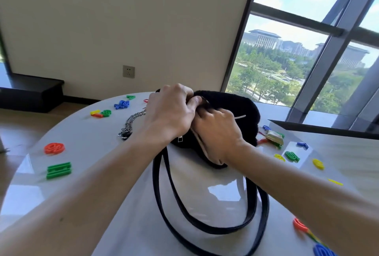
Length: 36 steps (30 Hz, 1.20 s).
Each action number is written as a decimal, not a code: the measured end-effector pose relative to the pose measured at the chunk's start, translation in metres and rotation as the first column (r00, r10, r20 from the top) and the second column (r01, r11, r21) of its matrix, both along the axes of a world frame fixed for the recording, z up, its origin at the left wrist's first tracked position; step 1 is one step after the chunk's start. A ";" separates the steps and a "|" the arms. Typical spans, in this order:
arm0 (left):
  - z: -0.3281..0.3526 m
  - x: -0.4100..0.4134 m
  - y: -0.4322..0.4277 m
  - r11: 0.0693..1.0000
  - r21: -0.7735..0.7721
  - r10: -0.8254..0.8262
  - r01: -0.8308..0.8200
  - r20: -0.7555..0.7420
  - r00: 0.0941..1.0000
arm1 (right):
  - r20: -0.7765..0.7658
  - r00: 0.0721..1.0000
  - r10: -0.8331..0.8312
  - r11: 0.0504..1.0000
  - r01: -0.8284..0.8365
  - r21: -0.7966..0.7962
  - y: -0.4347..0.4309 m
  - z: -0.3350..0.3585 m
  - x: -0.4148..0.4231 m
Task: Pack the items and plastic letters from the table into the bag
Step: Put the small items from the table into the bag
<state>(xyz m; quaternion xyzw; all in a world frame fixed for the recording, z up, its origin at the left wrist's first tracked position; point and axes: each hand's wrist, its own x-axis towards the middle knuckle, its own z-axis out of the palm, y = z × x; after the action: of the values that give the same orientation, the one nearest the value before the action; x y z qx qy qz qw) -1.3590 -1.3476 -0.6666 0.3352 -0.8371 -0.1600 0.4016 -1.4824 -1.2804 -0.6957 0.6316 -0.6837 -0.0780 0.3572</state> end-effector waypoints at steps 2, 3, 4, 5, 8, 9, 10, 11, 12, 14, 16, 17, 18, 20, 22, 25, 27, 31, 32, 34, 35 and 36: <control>-0.002 -0.001 0.002 1.000 -0.003 0.007 -0.007 0.022 1.000 | 0.029 0.999 -0.035 0.998 0.034 0.050 -0.016 -0.003 -0.004; -0.004 -0.002 0.003 1.000 -0.005 0.009 -0.009 0.041 0.999 | 0.051 0.998 -0.040 0.998 0.037 0.056 -0.024 -0.007 -0.007; -0.007 -0.003 0.004 1.000 -0.004 0.009 -0.009 0.063 0.998 | 0.072 0.997 -0.042 0.997 0.037 0.063 -0.030 -0.011 -0.012; -0.009 -0.003 0.003 1.000 0.002 0.007 -0.007 0.085 0.996 | 0.103 0.993 -0.057 0.995 0.048 0.084 -0.034 -0.014 -0.017; -0.016 -0.004 0.001 1.000 0.023 -0.001 -0.002 0.136 0.991 | 0.229 0.969 -0.090 0.989 0.060 0.137 -0.038 -0.018 -0.034; -0.018 -0.003 0.001 0.999 0.033 0.007 -0.012 0.157 0.988 | 0.258 0.960 -0.113 0.983 0.071 0.168 -0.038 -0.018 -0.037; -0.020 -0.002 0.002 0.999 0.039 0.015 -0.022 0.180 0.983 | 0.277 0.951 -0.139 0.976 0.084 0.201 -0.035 -0.018 -0.038; -0.021 -0.002 0.002 0.999 0.041 0.021 -0.030 0.200 0.980 | 0.293 0.945 -0.145 0.973 0.084 0.213 -0.031 -0.019 -0.037; -0.022 -0.001 0.001 0.998 0.044 0.025 -0.036 0.218 0.976 | 0.306 0.944 -0.123 0.978 0.064 0.197 -0.026 -0.019 -0.034; -0.021 0.001 -0.004 0.997 0.069 0.009 -0.027 0.254 0.967 | 0.333 0.942 -0.040 0.990 -0.008 0.141 -0.011 -0.020 -0.027; -0.021 0.002 -0.008 0.994 0.108 -0.026 -0.007 0.294 0.956 | 0.338 0.940 0.042 0.990 -0.084 0.111 0.006 -0.028 -0.022; -0.022 0.003 -0.009 0.991 0.130 -0.047 0.005 0.321 0.946 | 0.335 0.939 0.079 0.985 -0.125 0.117 0.016 -0.032 -0.020; -0.023 0.003 -0.009 0.988 0.154 -0.070 0.016 0.356 0.932 | 0.343 0.933 0.111 0.978 -0.164 0.129 0.026 -0.036 -0.017; -0.024 0.005 -0.007 0.982 0.186 -0.110 0.032 0.426 0.898 | 0.358 0.921 0.154 0.966 -0.217 0.141 0.042 -0.039 -0.013; -0.024 0.008 -0.007 0.976 0.210 -0.142 0.048 0.456 0.879 | 0.357 0.923 0.144 0.967 -0.208 0.147 0.048 -0.037 -0.014; -0.024 0.011 -0.005 0.974 0.215 -0.165 0.072 0.457 0.874 | 0.455 0.889 -0.060 0.977 -0.041 0.210 0.042 -0.034 -0.024; -0.025 0.009 -0.004 0.978 0.190 -0.166 0.086 0.462 0.871 | 0.517 0.837 -0.179 0.961 0.035 0.275 0.033 -0.031 -0.032; -0.026 0.007 -0.001 0.985 0.151 -0.152 0.088 0.494 0.856 | 0.535 0.830 -0.159 0.944 -0.031 0.330 0.034 -0.009 -0.033; -0.026 0.008 -0.001 0.986 0.144 -0.142 0.080 0.504 0.852 | 0.557 0.823 -0.110 0.951 -0.076 0.300 0.040 -0.001 -0.034; -0.026 0.010 -0.001 0.990 0.129 -0.122 0.065 0.506 0.854 | 0.624 0.781 -0.011 0.970 -0.144 0.198 0.059 0.019 -0.040; -0.025 0.012 -0.001 0.992 0.108 -0.105 0.059 0.499 0.860 | 0.660 0.751 0.025 0.979 -0.153 0.137 0.070 0.029 -0.043; -0.026 0.013 0.000 0.996 0.076 -0.085 0.055 0.490 0.867 | 0.687 0.725 0.059 0.986 -0.150 0.074 0.081 0.038 -0.048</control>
<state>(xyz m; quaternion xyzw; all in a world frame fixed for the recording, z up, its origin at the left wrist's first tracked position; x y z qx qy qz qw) -1.3465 -1.3471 -0.6922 0.3459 -0.9184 -0.1084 0.1587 -1.5308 -1.1993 -0.6573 0.6744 -0.7241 0.1371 0.0454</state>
